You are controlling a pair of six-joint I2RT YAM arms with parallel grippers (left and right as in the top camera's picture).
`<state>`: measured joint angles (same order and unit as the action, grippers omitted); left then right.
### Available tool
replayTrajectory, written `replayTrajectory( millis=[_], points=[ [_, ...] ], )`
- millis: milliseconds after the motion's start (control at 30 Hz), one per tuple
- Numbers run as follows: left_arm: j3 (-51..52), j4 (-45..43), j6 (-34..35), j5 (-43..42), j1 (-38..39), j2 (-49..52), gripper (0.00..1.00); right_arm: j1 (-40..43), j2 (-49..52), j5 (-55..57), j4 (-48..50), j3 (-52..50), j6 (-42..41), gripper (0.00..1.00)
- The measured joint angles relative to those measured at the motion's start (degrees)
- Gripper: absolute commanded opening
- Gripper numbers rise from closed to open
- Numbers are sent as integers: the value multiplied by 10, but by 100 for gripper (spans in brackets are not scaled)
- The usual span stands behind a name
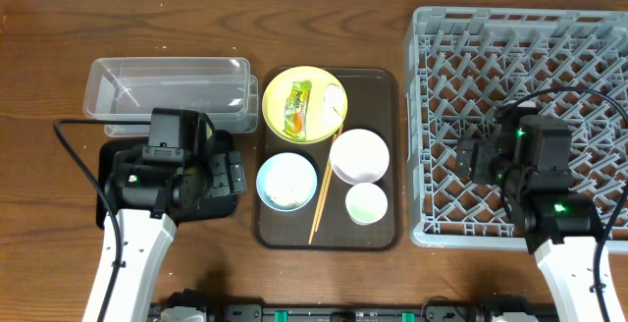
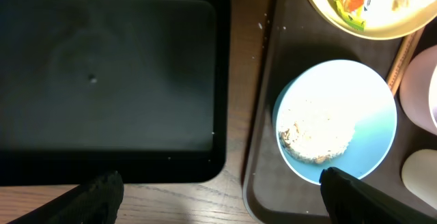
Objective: Sort waste into correct bins and load items into the dishwasher rack
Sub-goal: 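Reach the left gripper to the light-blue rice bowl and grasp its rim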
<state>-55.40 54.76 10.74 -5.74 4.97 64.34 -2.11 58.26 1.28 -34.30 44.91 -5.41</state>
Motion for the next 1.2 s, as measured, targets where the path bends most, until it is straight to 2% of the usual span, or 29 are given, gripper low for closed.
replayTrajectory(
  millis=[167, 467, 833, 1200],
  points=[
    [0, -16, 0, -11, 0, 1, 95, 0, 0, 0, 0, 0, -4, 99],
    [0, -102, 2, -66, 11, 4, 89, 0, 0, 0, 0, 0, -5, 99],
    [0, -169, 4, -88, 111, 91, 81, 0, 0, 0, 0, 0, -5, 99],
    [0, -217, 44, -90, 204, 216, 72, 0, 0, 0, -1, 0, -5, 99]
  ],
)
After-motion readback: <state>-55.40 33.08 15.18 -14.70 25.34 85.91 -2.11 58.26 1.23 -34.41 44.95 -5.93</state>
